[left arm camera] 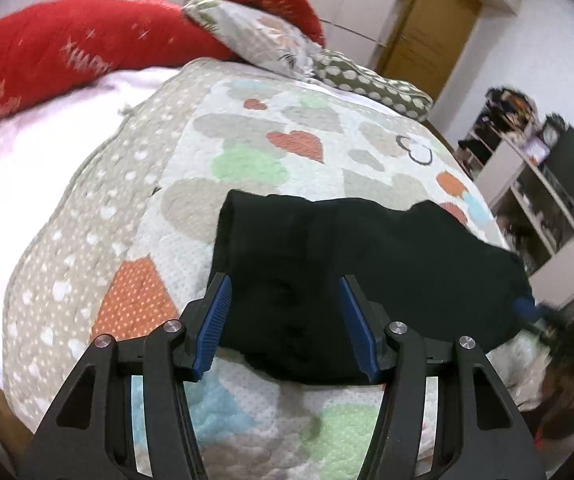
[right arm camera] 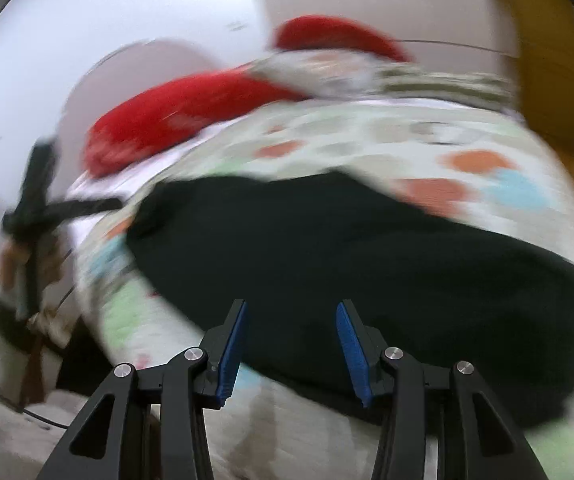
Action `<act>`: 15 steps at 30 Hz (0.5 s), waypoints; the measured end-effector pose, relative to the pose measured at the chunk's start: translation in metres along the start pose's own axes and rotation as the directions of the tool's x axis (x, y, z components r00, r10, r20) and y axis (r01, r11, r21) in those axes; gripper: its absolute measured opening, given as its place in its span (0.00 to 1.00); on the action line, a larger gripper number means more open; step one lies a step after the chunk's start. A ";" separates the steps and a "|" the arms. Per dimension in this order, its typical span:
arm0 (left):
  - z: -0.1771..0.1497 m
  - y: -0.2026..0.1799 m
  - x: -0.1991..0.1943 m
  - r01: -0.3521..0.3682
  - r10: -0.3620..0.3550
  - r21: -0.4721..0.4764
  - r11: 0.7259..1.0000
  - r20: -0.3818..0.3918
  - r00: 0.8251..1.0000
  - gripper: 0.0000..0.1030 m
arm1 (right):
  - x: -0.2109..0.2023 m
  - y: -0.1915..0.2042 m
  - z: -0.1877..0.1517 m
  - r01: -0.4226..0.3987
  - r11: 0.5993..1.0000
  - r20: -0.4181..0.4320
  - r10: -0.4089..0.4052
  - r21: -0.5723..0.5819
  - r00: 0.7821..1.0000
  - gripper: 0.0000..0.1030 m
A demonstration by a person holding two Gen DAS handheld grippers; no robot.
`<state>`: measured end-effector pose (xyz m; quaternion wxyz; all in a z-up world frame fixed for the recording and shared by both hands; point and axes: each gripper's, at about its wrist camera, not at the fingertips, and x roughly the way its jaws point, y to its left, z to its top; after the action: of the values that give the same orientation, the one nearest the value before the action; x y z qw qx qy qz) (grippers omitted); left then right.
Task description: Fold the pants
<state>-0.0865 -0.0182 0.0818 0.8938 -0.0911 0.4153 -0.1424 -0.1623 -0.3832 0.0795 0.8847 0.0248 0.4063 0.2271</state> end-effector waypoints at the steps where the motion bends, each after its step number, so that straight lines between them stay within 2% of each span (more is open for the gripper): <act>1: -0.001 0.000 0.002 0.001 -0.002 -0.009 1.000 -0.004 1.000 0.54 | 0.015 0.018 0.004 -0.043 0.998 -0.003 0.043 -0.037 0.999 0.43; 5: -0.004 -0.001 0.015 -0.013 0.012 -0.022 1.000 -0.034 0.999 0.54 | 0.062 0.083 0.014 -0.163 0.973 -0.048 0.157 -0.166 0.986 0.43; 7: -0.007 0.002 0.019 -0.029 0.028 -0.033 0.999 -0.045 0.999 0.54 | 0.084 0.106 0.017 -0.166 0.960 -0.068 0.155 -0.226 0.986 0.43; 10: -0.010 0.006 0.027 -0.009 0.006 -0.060 0.998 -0.057 0.998 0.54 | 0.109 0.118 0.018 -0.133 0.951 -0.083 0.114 -0.279 0.990 0.43; 11: -0.011 0.005 0.029 0.001 -0.005 -0.060 0.998 -0.054 0.999 0.54 | 0.115 0.120 0.019 -0.128 0.946 -0.089 0.106 -0.299 0.990 0.39; 13: -0.011 0.003 0.030 0.017 -0.018 -0.045 0.999 -0.041 0.999 0.54 | 0.121 0.119 0.021 -0.085 0.940 -0.076 0.063 -0.330 0.995 0.26; 14: -0.010 0.002 0.030 0.030 -0.032 -0.042 0.999 -0.040 0.999 0.47 | 0.120 0.117 0.024 -0.087 0.947 -0.074 0.067 -0.311 0.995 0.16; 15: -0.009 0.002 0.031 0.052 -0.054 -0.040 0.998 -0.039 0.998 0.39 | 0.120 0.111 0.030 -0.118 0.957 -0.081 0.100 -0.264 0.992 0.10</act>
<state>-0.0742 -0.0272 0.0534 0.8794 -0.1168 0.4331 -0.1596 -0.1147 -0.2292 0.0395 0.8520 -0.0803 0.3991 0.3293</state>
